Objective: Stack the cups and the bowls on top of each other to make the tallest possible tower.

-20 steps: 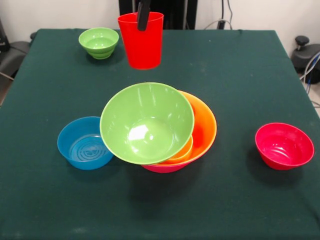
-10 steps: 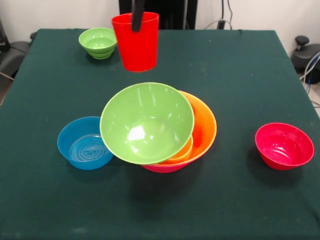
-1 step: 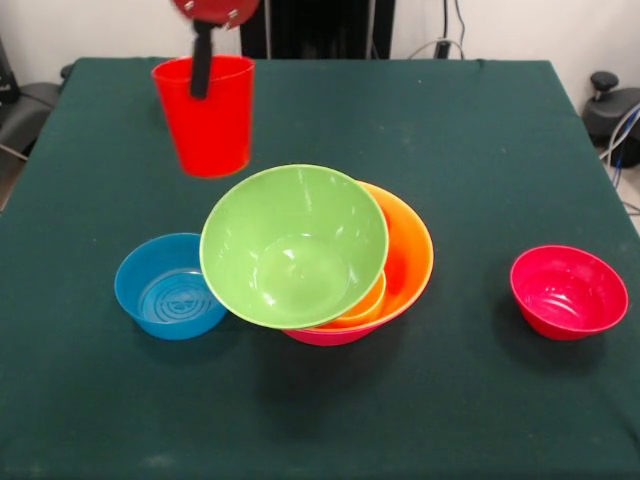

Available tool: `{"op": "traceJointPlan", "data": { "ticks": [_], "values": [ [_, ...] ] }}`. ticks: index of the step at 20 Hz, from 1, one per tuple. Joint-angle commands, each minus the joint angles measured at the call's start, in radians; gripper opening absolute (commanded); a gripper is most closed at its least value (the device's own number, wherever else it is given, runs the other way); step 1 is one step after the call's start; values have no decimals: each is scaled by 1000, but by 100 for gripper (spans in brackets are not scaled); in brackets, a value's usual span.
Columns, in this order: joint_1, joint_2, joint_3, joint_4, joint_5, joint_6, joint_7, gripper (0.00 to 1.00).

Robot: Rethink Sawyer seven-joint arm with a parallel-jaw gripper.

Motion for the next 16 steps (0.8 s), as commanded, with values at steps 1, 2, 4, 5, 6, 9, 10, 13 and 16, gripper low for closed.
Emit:
{"op": "traceJointPlan", "data": {
  "ticks": [1,2,4,5,6,9,10,13,16],
  "values": [
    [-16,111,58,-141,-15,166,121,0],
    [-16,118,55,-150,-16,169,122,0],
    [-17,133,49,-169,-15,171,126,0],
    [-18,140,47,-180,-15,175,126,0],
    [-18,147,44,-191,-13,180,130,0],
    [-17,167,32,-225,-8,199,144,0],
    [-17,174,30,-238,-4,209,150,0],
    [-16,198,20,-282,5,234,168,0],
    [-19,202,11,-308,13,265,172,0]
  ]
}}
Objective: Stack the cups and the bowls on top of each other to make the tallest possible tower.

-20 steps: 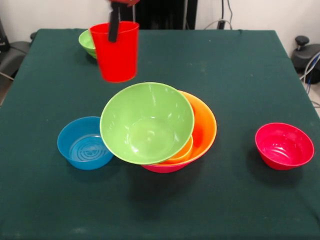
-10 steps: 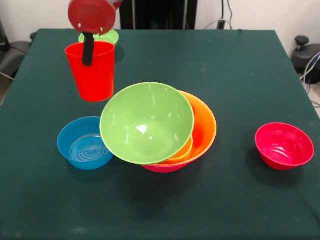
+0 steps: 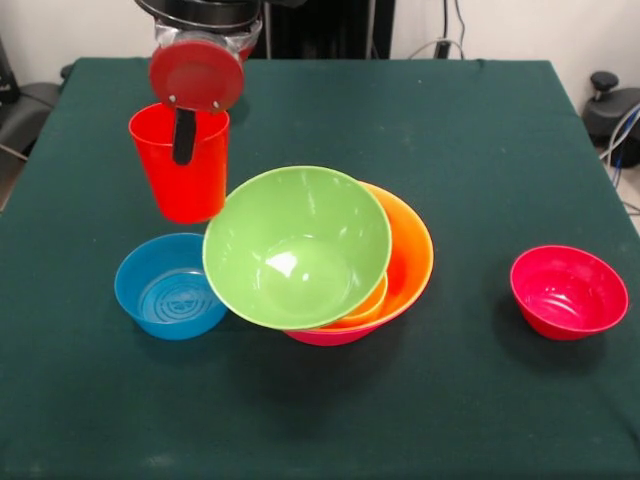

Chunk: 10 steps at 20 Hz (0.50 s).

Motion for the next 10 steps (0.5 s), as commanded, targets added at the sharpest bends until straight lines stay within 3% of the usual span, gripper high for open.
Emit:
{"op": "traceJointPlan", "data": {
  "ticks": [1,10],
  "values": [
    [-3,52,42,-113,14,161,169,0],
    [-9,66,29,-155,32,191,176,0]
  ]
}}
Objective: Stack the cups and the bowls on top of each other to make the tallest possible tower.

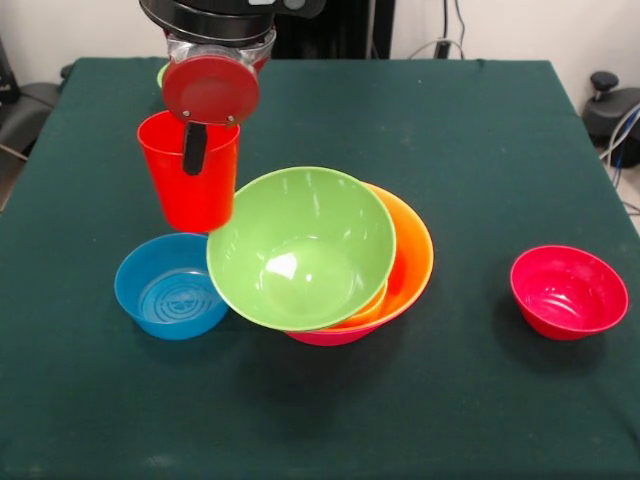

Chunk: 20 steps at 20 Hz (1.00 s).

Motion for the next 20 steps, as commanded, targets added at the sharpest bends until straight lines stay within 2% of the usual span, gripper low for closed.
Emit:
{"op": "traceJointPlan", "data": {
  "ticks": [1,10,20],
  "values": [
    [-13,20,47,-66,20,124,172,0],
    [-12,-17,29,-67,30,184,139,0],
    [-6,48,25,-114,45,150,180,0]
  ]
}}
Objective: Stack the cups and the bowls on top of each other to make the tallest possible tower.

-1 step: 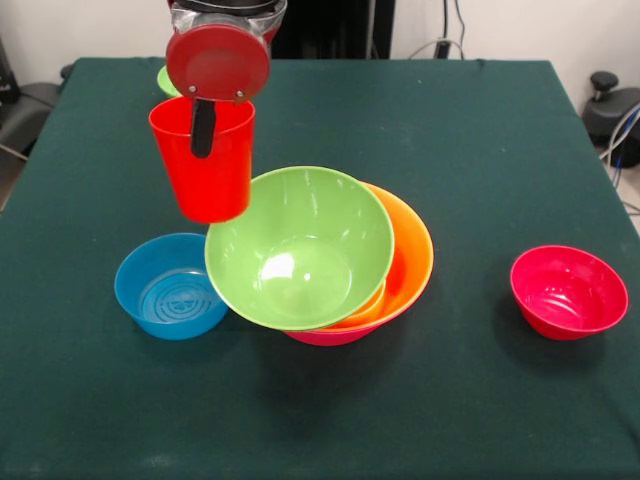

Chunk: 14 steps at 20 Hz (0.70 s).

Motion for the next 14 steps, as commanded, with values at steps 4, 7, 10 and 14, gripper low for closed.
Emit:
{"op": "traceJointPlan", "data": {
  "ticks": [4,7,10,14],
  "values": [
    [-13,73,41,-104,18,90,191,0],
    [-18,94,30,-139,27,107,198,0],
    [-24,113,17,-181,41,133,212,0],
    [-22,132,6,-207,66,137,230,0]
  ]
}}
